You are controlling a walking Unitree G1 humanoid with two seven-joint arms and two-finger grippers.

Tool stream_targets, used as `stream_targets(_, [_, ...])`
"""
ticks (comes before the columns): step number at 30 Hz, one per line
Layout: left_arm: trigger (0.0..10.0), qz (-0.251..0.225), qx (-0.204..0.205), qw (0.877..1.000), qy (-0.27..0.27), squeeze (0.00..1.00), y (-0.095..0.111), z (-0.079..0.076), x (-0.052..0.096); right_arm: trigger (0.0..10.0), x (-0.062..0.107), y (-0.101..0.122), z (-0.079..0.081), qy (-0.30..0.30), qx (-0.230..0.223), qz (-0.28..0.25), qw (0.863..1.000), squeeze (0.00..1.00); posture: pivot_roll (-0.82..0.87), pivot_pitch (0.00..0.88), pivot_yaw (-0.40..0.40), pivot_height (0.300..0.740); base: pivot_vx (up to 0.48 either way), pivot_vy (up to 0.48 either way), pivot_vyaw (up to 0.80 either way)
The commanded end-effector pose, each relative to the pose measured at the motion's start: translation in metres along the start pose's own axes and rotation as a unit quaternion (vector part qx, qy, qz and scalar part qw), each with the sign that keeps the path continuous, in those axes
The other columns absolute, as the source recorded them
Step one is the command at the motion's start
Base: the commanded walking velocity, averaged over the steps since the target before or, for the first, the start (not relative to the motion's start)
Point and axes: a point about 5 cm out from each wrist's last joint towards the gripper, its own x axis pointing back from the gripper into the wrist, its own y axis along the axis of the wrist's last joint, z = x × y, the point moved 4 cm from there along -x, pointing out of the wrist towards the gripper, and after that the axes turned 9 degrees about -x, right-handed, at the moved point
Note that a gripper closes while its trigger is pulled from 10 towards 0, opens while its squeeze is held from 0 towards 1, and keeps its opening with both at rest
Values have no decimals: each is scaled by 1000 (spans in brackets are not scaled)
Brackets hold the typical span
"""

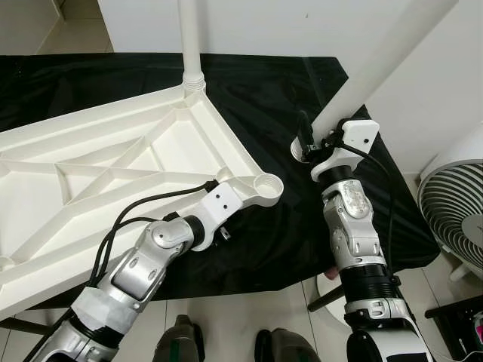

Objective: Building children table

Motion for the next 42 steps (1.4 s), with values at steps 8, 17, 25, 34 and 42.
stream_targets(8, [0,-9,-28,995,-90,0,-5,-23,15,10000,0,1,0,2,9,-5,1000,0,12,61,13,740,0,0,0])
stream_targets(17, [10000,22,-45,994,-102,0,-19,-30,25,10000,-1,-3,3,11,9,1,1000,0,26,55,1,740,0,0,0])
stream_targets(25, [10000,30,-21,998,-58,0,-17,-17,16,10000,-1,-6,9,30,9,12,999,0,26,55,-2,740,0,0,0])
stream_targets(34, [10000,33,-27,999,-19,518,-14,0,15,10000,4,-14,16,59,20,42,997,0,19,63,-4,740,0,0,0])
stream_targets(42, [10000,8,-14,1000,8,0,0,15,24,10000,12,-24,20,80,58,88,991,0,26,77,-9,740,0,0,0])
